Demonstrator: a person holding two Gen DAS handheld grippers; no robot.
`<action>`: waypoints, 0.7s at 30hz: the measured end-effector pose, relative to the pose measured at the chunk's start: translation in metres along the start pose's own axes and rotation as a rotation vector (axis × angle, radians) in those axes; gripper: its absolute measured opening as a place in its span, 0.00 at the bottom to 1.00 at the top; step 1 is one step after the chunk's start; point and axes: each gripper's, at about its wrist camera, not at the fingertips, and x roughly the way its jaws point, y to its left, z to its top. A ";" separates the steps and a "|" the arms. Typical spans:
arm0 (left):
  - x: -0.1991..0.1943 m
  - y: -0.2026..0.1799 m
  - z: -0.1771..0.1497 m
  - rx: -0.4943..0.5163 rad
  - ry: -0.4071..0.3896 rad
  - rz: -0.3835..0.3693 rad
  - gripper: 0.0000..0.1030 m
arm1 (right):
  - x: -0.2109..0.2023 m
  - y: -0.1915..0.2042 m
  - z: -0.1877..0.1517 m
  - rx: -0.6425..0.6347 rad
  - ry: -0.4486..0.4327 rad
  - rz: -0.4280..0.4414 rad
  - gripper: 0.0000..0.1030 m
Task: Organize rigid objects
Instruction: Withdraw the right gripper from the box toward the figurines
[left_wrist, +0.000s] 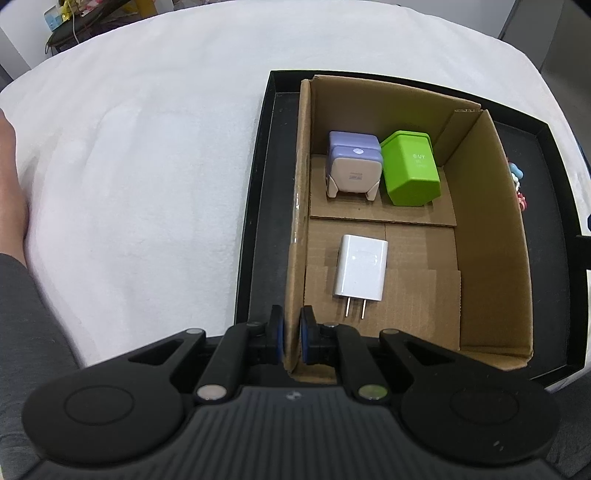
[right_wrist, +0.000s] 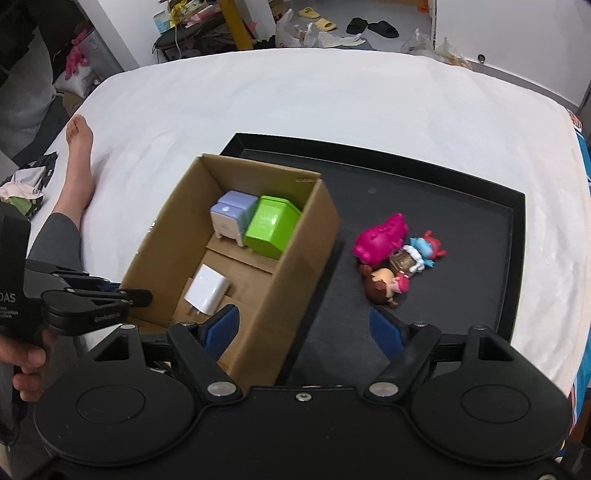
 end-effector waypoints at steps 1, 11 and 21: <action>0.000 -0.001 0.000 0.002 0.001 0.004 0.08 | 0.000 -0.003 -0.001 0.002 0.001 0.000 0.75; 0.001 -0.006 0.002 0.021 0.014 0.037 0.09 | 0.003 -0.035 -0.014 0.054 -0.004 0.017 0.75; 0.002 -0.010 0.002 0.045 0.016 0.061 0.09 | 0.011 -0.070 -0.022 0.156 -0.020 0.035 0.75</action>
